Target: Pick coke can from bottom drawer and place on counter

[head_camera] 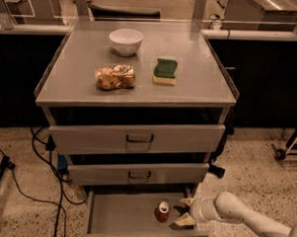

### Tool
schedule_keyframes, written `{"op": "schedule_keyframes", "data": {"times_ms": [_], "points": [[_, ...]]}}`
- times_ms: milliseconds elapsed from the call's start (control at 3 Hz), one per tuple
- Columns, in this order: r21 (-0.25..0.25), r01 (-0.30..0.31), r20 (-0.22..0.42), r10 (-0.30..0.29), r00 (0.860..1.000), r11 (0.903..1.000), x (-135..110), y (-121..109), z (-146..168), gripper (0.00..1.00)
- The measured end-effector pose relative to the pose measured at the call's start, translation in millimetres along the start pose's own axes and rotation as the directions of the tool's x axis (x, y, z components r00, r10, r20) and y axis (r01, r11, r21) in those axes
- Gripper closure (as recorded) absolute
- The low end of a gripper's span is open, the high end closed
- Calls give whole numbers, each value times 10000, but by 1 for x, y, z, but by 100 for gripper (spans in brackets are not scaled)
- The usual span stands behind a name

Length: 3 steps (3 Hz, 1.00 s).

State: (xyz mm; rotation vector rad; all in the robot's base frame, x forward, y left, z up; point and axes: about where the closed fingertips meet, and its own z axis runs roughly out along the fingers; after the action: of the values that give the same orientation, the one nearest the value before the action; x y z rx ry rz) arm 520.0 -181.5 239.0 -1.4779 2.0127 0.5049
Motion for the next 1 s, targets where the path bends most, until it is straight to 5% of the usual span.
{"op": "schedule_keyframes", "data": {"times_ms": [667, 1000], "points": [[-148, 91, 267, -87, 9996, 9998, -9, -8, 26, 19], [-216, 66, 294, -59, 9996, 9997, -10, -11, 37, 29]]}}
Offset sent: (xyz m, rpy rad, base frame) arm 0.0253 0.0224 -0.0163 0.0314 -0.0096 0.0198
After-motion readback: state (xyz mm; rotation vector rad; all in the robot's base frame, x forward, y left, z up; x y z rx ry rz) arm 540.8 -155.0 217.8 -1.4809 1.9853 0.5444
